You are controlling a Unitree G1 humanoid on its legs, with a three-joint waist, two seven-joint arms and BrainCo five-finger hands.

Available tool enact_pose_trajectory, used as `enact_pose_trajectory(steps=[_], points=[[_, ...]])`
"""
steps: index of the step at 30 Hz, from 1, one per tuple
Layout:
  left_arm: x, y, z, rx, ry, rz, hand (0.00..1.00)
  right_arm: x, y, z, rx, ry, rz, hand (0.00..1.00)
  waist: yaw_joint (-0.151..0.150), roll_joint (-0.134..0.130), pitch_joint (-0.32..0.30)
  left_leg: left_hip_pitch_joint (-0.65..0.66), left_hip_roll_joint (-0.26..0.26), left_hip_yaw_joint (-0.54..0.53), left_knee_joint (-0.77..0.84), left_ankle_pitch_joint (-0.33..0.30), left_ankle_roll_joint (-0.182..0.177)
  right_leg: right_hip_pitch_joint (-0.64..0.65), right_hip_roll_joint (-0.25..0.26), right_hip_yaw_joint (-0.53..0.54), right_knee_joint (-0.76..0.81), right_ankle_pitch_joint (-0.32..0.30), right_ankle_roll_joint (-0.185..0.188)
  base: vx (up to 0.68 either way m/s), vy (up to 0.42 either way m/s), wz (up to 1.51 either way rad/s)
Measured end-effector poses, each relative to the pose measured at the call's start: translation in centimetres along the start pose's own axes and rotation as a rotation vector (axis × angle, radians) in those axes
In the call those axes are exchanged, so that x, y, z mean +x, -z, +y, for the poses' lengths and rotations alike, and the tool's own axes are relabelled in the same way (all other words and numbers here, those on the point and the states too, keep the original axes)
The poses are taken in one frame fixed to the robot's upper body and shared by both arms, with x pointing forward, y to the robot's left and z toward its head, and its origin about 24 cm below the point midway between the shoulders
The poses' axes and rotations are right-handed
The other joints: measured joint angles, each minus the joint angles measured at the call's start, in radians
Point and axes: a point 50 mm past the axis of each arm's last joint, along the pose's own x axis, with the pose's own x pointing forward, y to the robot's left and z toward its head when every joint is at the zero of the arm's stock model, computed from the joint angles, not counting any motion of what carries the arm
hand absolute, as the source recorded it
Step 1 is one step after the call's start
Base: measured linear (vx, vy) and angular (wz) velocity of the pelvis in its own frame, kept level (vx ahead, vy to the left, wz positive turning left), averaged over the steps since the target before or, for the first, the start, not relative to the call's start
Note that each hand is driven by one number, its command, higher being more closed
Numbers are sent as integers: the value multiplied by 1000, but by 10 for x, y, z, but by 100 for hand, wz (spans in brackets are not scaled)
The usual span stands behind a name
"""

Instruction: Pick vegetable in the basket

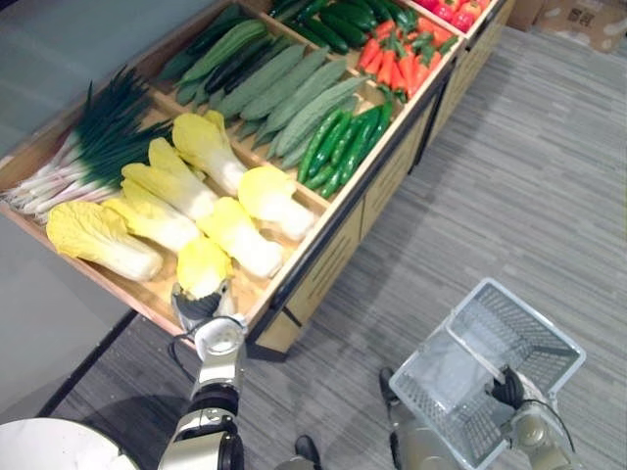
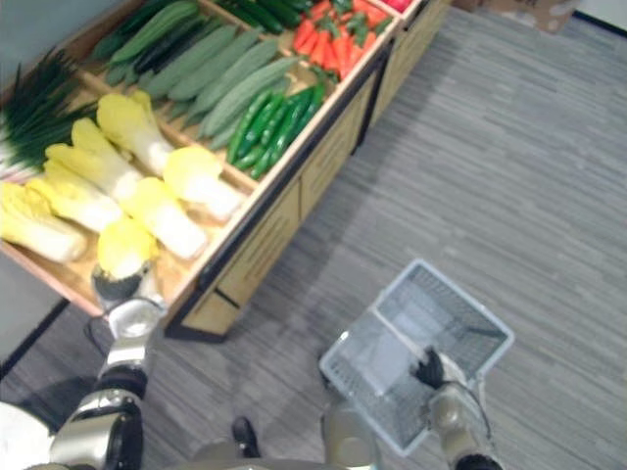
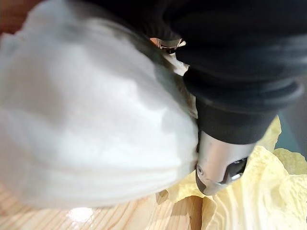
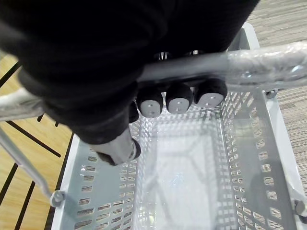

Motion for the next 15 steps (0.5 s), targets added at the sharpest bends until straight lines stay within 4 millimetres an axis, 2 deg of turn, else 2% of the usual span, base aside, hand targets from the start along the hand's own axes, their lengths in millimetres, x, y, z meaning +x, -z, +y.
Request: enact_pose_trajectory(steps=[6,11,15], points=[[0,-5,-1,-43,-1,-2,100,-2,2,3,2,-9,3,100,0,-9,-6,14,-2,-5,-11,4,-1,11,-1,-6,0,0,0,5,-3,1],[-3,-21,-3,-101,37,-63,100,-3,3,3,3,-11,5,100,-6,-31,-11,22,-3,-13,-12,4,1,25,-4,-17,0,2,1,20,3,5],[-6,-39,-3,-153,55,-136,100,-3,1,2,6,-3,-1,100,-23,-33,-12,22,-10,-33,-15,5,1,28,-11,-30,0,3,3,31,15,7]])
